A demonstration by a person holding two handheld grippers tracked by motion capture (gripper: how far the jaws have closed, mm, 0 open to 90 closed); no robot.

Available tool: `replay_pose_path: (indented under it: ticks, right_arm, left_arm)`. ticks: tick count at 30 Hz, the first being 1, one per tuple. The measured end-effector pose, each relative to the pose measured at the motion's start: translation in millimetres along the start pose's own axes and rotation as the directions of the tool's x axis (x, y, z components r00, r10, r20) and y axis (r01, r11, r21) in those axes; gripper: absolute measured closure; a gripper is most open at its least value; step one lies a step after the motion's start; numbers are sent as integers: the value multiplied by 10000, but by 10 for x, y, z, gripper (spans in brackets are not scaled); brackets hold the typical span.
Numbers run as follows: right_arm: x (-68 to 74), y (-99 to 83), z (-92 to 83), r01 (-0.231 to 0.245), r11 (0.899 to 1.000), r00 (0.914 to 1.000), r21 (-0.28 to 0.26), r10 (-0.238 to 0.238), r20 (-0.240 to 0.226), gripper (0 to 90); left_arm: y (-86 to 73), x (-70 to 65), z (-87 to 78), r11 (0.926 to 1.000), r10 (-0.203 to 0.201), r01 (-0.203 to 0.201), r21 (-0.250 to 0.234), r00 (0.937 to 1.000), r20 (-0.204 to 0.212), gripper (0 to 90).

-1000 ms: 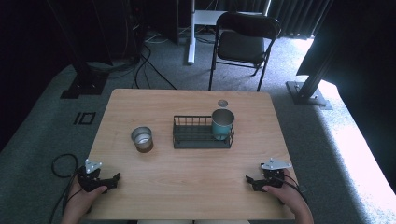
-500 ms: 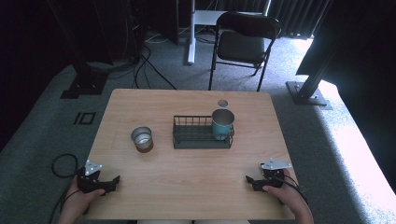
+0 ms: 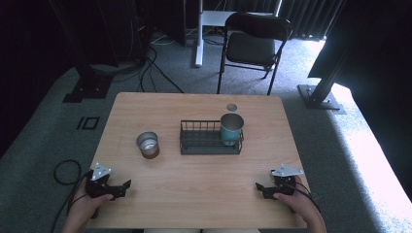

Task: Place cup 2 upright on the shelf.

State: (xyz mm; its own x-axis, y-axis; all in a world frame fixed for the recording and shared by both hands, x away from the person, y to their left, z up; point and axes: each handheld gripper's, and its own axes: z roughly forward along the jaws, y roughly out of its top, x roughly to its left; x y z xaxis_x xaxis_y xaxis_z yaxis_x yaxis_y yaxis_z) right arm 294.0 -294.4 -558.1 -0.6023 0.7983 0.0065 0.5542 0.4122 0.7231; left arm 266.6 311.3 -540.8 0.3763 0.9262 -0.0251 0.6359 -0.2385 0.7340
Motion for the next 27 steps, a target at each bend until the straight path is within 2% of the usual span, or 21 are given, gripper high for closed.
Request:
replay_pose_path:
  ticks: [8,16,27]
  right_arm:
    - [0,0,0,-1,10000,10000,-2,1,0,110]
    - [-1,0,0,-7,10000,10000,-6,7,-2,110]
    - [-1,0,0,-9,10000,10000,-6,9,-1,110]
  left_arm:
    - [109,-57,51,9995,99,-93,-297,9997,225,6]
    - [267,-101,106,9963,271,-221,-832,9979,588,6]
    - [420,-157,176,9916,459,-373,-1241,9967,671,6]
